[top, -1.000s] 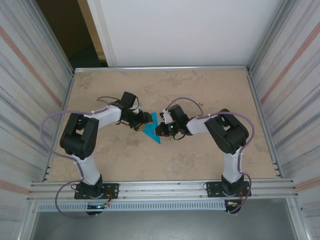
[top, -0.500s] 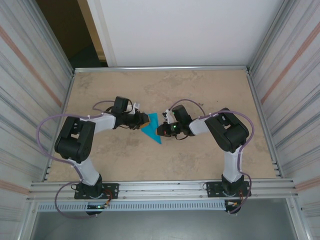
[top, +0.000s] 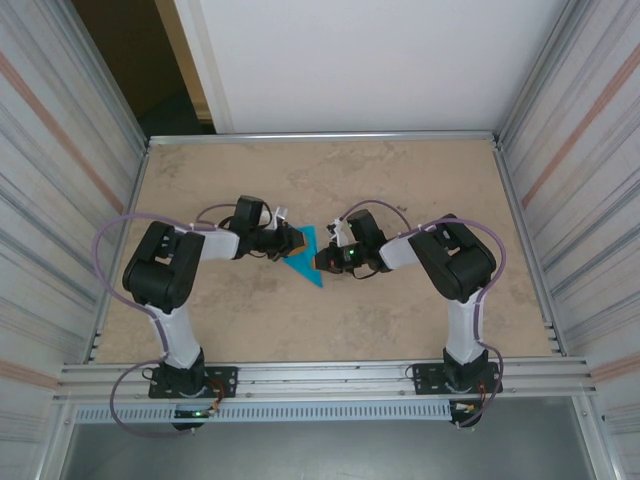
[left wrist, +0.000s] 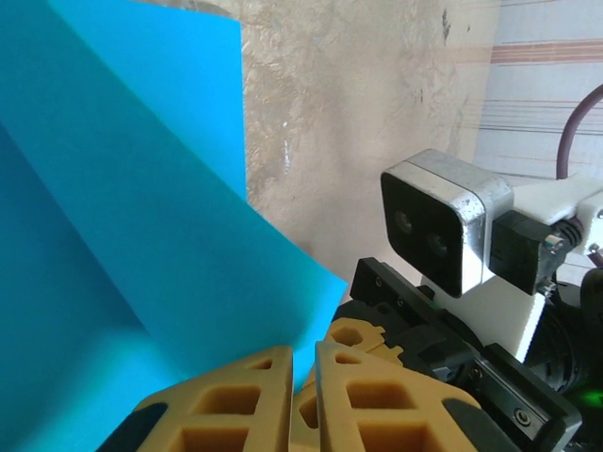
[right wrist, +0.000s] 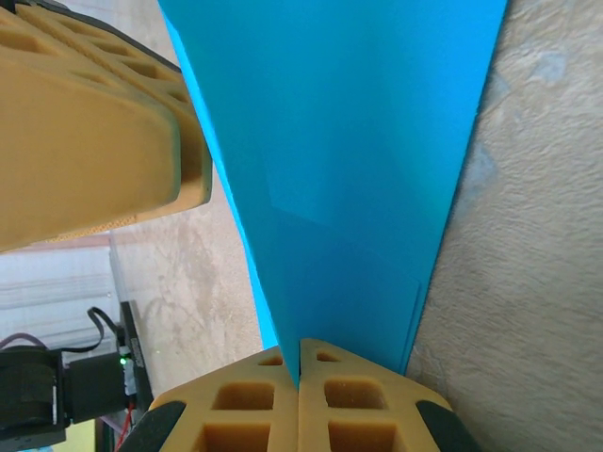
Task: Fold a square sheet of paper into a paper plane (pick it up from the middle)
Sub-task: Fourth fold the wing at the center of the table.
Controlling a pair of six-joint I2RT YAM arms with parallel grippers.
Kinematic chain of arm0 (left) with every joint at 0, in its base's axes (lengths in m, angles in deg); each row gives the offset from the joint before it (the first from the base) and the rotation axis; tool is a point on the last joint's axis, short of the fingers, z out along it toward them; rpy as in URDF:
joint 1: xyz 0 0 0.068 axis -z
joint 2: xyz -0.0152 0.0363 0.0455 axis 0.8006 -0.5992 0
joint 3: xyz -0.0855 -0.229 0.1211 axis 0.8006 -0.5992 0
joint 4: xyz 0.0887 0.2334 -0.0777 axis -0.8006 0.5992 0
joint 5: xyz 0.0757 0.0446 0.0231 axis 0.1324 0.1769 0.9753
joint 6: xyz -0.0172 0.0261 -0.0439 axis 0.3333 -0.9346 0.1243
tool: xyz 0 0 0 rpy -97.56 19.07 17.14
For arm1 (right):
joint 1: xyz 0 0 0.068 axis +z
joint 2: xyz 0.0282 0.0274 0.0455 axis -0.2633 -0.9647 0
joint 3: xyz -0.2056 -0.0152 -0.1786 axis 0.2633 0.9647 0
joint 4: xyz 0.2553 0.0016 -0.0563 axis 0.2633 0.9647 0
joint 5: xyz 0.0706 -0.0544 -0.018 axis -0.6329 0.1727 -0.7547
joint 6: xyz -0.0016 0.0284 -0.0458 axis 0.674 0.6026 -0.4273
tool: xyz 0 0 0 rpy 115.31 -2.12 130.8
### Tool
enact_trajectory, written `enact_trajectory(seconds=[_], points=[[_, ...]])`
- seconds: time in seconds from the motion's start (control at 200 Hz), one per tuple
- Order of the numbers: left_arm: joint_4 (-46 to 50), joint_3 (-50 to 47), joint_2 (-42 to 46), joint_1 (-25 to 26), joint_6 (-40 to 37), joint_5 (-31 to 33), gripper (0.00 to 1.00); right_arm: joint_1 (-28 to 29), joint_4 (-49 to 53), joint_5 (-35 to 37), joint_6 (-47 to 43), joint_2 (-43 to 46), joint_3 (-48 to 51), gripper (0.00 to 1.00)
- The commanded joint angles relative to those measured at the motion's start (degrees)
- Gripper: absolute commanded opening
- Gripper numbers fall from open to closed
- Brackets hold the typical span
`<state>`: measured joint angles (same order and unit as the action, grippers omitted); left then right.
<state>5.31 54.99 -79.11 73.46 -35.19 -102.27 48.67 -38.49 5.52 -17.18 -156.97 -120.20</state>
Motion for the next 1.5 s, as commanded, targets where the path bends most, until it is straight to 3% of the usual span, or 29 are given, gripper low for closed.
enact_trajectory(seconds=[0.0,0.932,1.493], points=[[-1.62,0.64,-1.14,0.20,-0.12,-2.18,0.14,-0.75,-0.90,-0.76,1.75,-2.07,1.03,0.03],[-2.37,3.01,-5.36,0.47,-0.21,-3.70,0.15,-1.95,-3.00,-3.01,5.12,-3.58,1.79,0.05],[-1.93,3.41,-5.39,0.59,-0.45,-3.59,0.15,-2.02,1.04,-2.66,5.58,2.14,2.43,0.27]])
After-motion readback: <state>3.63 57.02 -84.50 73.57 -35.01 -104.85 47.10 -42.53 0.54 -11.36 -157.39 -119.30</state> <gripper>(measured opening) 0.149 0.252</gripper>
